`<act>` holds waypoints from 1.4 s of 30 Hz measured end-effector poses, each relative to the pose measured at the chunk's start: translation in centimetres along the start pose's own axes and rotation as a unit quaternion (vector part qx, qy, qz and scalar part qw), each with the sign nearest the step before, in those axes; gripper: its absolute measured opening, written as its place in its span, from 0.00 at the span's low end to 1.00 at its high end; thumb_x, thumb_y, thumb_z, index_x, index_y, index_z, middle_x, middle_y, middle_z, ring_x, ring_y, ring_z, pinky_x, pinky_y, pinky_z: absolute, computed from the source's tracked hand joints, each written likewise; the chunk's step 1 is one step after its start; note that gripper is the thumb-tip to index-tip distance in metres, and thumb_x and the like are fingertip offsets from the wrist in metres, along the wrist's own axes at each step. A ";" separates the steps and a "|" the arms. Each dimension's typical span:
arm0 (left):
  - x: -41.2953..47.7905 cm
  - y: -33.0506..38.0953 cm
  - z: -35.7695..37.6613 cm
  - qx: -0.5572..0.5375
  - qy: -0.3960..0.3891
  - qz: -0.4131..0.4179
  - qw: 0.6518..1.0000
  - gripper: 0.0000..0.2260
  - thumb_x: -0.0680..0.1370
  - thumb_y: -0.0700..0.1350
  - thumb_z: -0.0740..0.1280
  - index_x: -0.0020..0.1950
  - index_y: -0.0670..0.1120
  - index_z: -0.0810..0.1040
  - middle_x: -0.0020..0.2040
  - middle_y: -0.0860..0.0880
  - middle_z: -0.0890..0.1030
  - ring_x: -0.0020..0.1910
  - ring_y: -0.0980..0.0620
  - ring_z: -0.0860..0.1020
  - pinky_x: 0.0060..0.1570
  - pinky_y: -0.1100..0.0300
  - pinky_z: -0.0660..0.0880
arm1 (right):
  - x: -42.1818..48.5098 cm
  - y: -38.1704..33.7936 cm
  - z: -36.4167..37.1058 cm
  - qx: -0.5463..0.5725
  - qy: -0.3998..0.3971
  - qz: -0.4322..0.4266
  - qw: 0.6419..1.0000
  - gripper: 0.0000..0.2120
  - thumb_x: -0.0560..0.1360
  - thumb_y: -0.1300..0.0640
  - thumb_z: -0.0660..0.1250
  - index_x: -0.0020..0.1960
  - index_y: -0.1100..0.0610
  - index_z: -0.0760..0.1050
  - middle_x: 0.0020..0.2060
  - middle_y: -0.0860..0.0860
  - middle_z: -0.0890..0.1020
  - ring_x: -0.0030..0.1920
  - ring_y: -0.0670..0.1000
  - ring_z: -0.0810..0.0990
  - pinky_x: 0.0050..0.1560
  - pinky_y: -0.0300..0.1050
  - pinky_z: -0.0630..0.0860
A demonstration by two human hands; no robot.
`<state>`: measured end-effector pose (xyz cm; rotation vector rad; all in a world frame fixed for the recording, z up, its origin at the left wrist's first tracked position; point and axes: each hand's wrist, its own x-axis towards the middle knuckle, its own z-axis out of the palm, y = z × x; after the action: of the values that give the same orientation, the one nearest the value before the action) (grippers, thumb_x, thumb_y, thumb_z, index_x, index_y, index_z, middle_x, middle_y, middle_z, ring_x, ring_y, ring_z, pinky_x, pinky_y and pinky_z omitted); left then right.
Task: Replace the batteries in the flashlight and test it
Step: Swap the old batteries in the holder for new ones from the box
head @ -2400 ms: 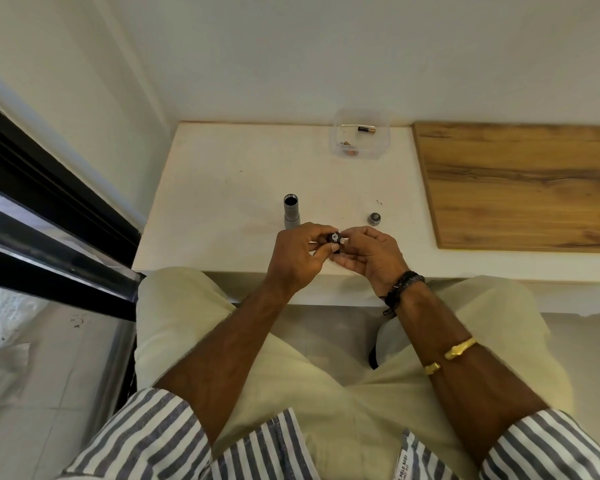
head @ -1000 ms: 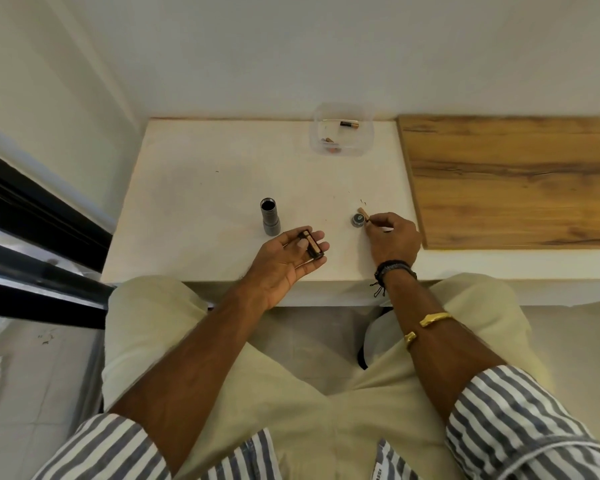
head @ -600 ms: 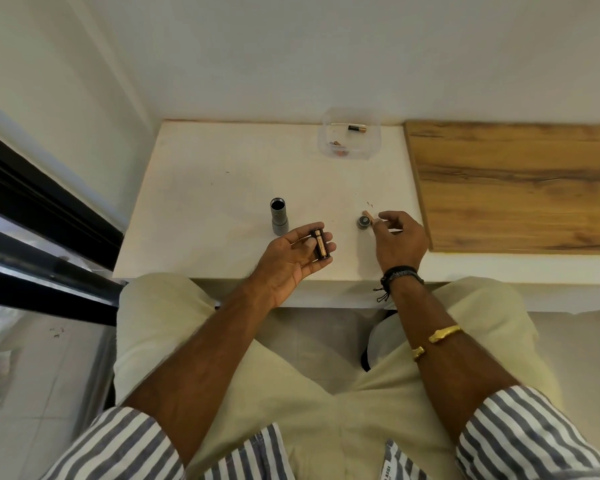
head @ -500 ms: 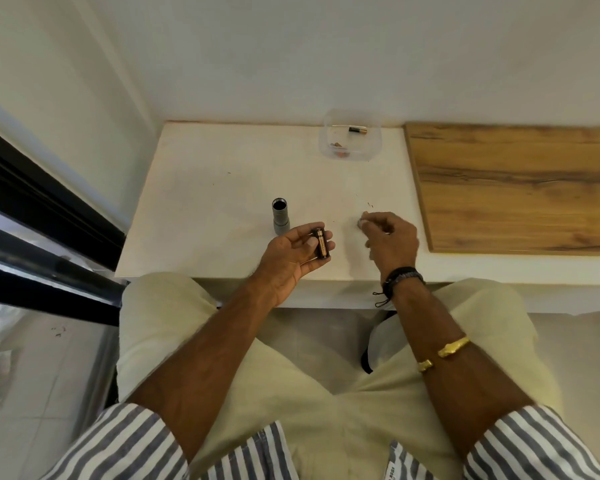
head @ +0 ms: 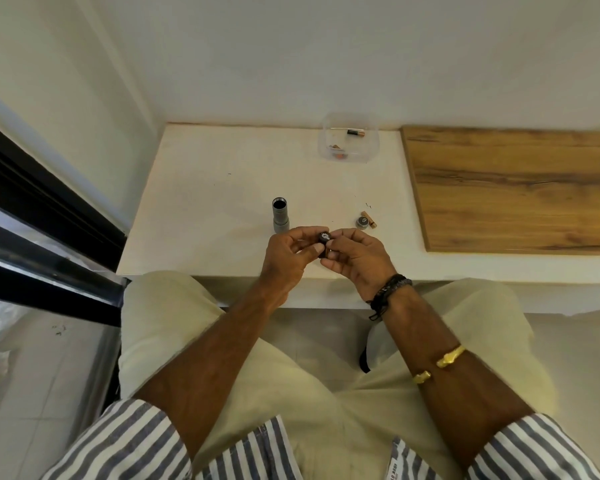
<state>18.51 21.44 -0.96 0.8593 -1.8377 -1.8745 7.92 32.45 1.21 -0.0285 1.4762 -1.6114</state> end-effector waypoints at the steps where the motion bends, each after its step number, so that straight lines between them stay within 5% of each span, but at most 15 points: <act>1: 0.0 0.0 0.0 0.007 0.002 0.007 1.000 0.14 0.77 0.33 0.70 0.62 0.41 0.81 0.56 0.43 0.85 0.55 0.48 0.84 0.59 0.47 0.80 | 0.0 0.0 0.0 0.011 -0.001 0.001 1.000 0.06 0.76 0.69 0.69 0.47 0.60 0.80 0.39 0.58 0.79 0.38 0.50 0.80 0.44 0.46 0.85; 7: 0.0 0.0 0.0 0.035 0.012 0.040 0.999 0.14 0.76 0.33 0.71 0.61 0.41 0.82 0.55 0.43 0.85 0.55 0.47 0.84 0.59 0.44 0.79 | 0.1 0.0 0.0 0.051 -0.012 0.016 0.998 0.06 0.76 0.70 0.68 0.47 0.61 0.80 0.43 0.58 0.81 0.43 0.52 0.80 0.49 0.50 0.85; 13: -0.1 0.0 0.4 0.085 0.020 0.081 0.993 0.13 0.76 0.34 0.71 0.59 0.44 0.83 0.53 0.48 0.85 0.53 0.53 0.84 0.60 0.52 0.79 | 0.3 -0.1 0.1 0.048 -0.012 0.020 0.999 0.07 0.75 0.71 0.66 0.47 0.60 0.77 0.43 0.57 0.81 0.39 0.51 0.79 0.53 0.51 0.84; 24: 0.0 -0.1 0.5 0.061 0.053 0.047 0.996 0.13 0.76 0.38 0.72 0.61 0.43 0.83 0.54 0.48 0.86 0.53 0.52 0.84 0.60 0.47 0.79 | 0.3 0.3 0.2 0.030 -0.003 -0.026 0.999 0.04 0.76 0.68 0.70 0.48 0.60 0.79 0.40 0.56 0.81 0.41 0.51 0.82 0.51 0.50 0.85; 28: 0.3 -0.5 0.3 0.008 0.059 0.015 0.998 0.12 0.77 0.37 0.71 0.61 0.41 0.82 0.54 0.43 0.85 0.53 0.45 0.84 0.56 0.44 0.81 | 0.5 0.7 0.1 -0.029 0.038 -0.087 0.995 0.08 0.74 0.66 0.74 0.53 0.65 0.81 0.45 0.59 0.85 0.47 0.56 0.86 0.52 0.49 0.84; 34: 0.9 -0.8 -0.1 -0.160 0.055 -0.102 0.980 0.10 0.80 0.35 0.67 0.61 0.39 0.80 0.54 0.40 0.83 0.54 0.41 0.84 0.53 0.45 0.82 | 1.2 0.5 -0.6 -0.007 0.093 -0.131 0.987 0.06 0.73 0.68 0.75 0.48 0.61 0.84 0.38 0.51 0.87 0.40 0.52 0.87 0.43 0.44 0.84; 39: 1.1 -0.6 -0.6 -0.298 0.020 -0.184 0.937 0.13 0.80 0.32 0.64 0.60 0.44 0.80 0.55 0.39 0.80 0.52 0.41 0.84 0.51 0.45 0.82 | 2.0 0.1 -2.1 0.083 0.127 -0.108 0.982 0.07 0.74 0.71 0.72 0.51 0.64 0.83 0.58 0.56 0.83 0.47 0.57 0.86 0.50 0.49 0.85; 42: 1.2 -0.7 -1.0 -0.344 0.017 -0.205 0.916 0.12 0.81 0.32 0.63 0.59 0.43 0.81 0.56 0.38 0.80 0.53 0.40 0.83 0.50 0.45 0.81 | 2.6 -0.3 -2.9 0.123 0.157 -0.107 0.974 0.07 0.73 0.73 0.71 0.48 0.65 0.82 0.57 0.60 0.85 0.52 0.60 0.86 0.51 0.49 0.85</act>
<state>18.31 19.97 -1.78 1.0353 -0.8711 -2.4924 4.58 33.05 -0.75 0.2262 1.5362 -2.0388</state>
